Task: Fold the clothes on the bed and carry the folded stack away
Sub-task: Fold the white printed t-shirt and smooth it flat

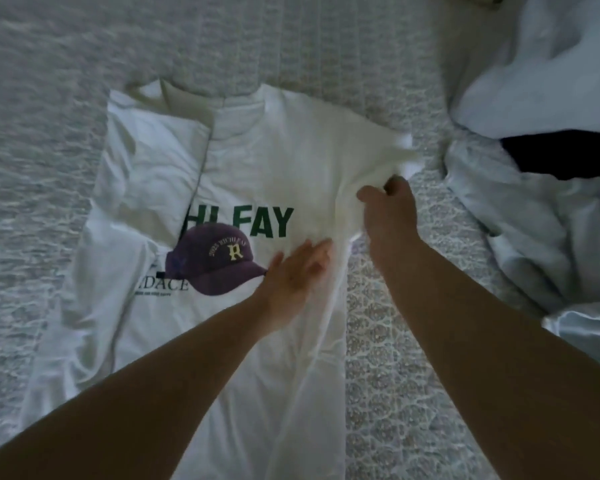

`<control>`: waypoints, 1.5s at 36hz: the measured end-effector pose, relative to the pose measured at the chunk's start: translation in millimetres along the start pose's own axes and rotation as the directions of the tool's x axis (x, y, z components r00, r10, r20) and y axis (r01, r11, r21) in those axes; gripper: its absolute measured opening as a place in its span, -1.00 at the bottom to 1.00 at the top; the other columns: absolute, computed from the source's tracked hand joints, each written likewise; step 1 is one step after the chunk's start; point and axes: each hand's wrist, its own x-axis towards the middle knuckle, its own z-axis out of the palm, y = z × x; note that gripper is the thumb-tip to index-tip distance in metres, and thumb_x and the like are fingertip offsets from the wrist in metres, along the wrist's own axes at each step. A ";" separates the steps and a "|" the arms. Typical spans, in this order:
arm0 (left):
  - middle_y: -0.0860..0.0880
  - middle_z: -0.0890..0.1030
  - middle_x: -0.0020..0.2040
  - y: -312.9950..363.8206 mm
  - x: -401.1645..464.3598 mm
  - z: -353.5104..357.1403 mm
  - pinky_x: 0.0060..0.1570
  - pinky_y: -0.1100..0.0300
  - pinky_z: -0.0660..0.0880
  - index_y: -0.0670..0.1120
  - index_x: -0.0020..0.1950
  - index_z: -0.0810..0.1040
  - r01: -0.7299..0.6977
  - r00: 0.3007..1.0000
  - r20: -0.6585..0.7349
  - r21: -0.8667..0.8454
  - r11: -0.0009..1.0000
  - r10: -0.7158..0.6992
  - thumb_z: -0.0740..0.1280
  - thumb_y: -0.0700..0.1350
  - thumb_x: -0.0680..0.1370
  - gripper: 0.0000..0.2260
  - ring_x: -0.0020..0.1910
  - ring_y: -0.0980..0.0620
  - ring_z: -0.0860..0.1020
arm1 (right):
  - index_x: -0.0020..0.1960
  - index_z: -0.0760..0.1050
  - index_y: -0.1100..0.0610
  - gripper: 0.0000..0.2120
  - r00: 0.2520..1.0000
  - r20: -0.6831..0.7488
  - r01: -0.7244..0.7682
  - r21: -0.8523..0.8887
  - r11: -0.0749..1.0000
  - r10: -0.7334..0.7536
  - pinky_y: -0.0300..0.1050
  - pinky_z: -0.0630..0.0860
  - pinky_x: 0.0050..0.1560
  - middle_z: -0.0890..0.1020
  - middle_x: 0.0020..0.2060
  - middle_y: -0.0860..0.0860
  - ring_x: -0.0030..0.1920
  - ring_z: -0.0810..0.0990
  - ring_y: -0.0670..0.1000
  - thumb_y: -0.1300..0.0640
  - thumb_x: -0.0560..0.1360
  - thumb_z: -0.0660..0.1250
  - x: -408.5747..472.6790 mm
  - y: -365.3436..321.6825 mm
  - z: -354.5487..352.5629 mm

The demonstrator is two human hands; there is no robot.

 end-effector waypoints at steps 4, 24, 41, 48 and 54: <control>0.00 0.39 0.42 13.1 7.9 -56.4 0.27 0.09 0.21 0.02 0.41 0.34 0.094 0.929 -0.100 -0.867 0.490 -0.355 -0.05 0.17 0.63 -0.56 0.41 0.05 0.31 | -0.22 0.42 0.12 -0.79 0.813 0.349 0.570 -0.310 0.761 -0.466 -0.31 0.44 -0.08 0.43 -0.01 0.06 -0.05 0.47 0.03 0.42 0.31 0.28 -23.9 -21.9 34.6; -0.14 0.57 0.14 -33.7 70.2 -90.3 0.01 0.16 0.33 -0.17 0.21 0.46 0.382 0.662 -0.591 -0.262 0.886 -0.460 0.30 0.02 0.51 -0.64 0.15 -0.16 0.50 | 0.33 0.38 0.20 -0.56 0.988 0.089 0.153 -0.634 0.758 -0.125 -0.05 0.41 0.19 0.47 0.23 0.15 0.21 0.48 0.16 0.11 0.48 0.27 20.0 22.3 42.4; -0.27 0.57 -0.26 -66.0 65.0 -68.6 -0.29 0.02 0.51 -0.32 -0.09 0.55 0.284 0.599 -0.788 0.377 0.882 0.144 0.44 -0.25 0.43 -0.83 -0.31 -0.26 0.56 | 0.46 0.18 -0.10 -0.57 0.770 0.448 0.542 -0.835 0.095 -0.454 -0.02 0.33 -0.18 0.30 0.25 0.23 0.02 0.51 0.24 0.13 0.61 0.09 105.3 -22.0 79.3; -0.15 0.62 0.11 -62.6 83.7 -81.1 -0.02 0.00 0.46 -0.12 0.35 0.41 0.166 0.579 -0.815 0.084 0.982 -0.028 0.26 -0.02 0.57 -0.62 0.04 -0.22 0.57 | 0.25 0.33 0.14 -0.72 0.841 0.350 0.439 -0.887 0.142 -0.412 0.01 0.36 -0.13 0.33 0.17 0.22 0.08 0.48 0.25 0.18 0.55 0.21 129.0 -41.1 76.1; -0.16 0.67 -0.08 -69.4 91.1 -72.5 -0.19 0.13 0.42 -0.10 0.27 0.48 0.194 0.445 -0.893 0.019 0.981 -0.070 0.31 0.08 0.44 -0.55 -0.16 -0.22 0.62 | 0.31 0.28 0.13 -0.70 0.927 0.298 0.343 -0.919 0.196 -0.228 0.08 0.38 0.01 0.32 0.22 0.22 0.18 0.45 0.28 0.11 0.60 0.12 152.9 -27.4 62.6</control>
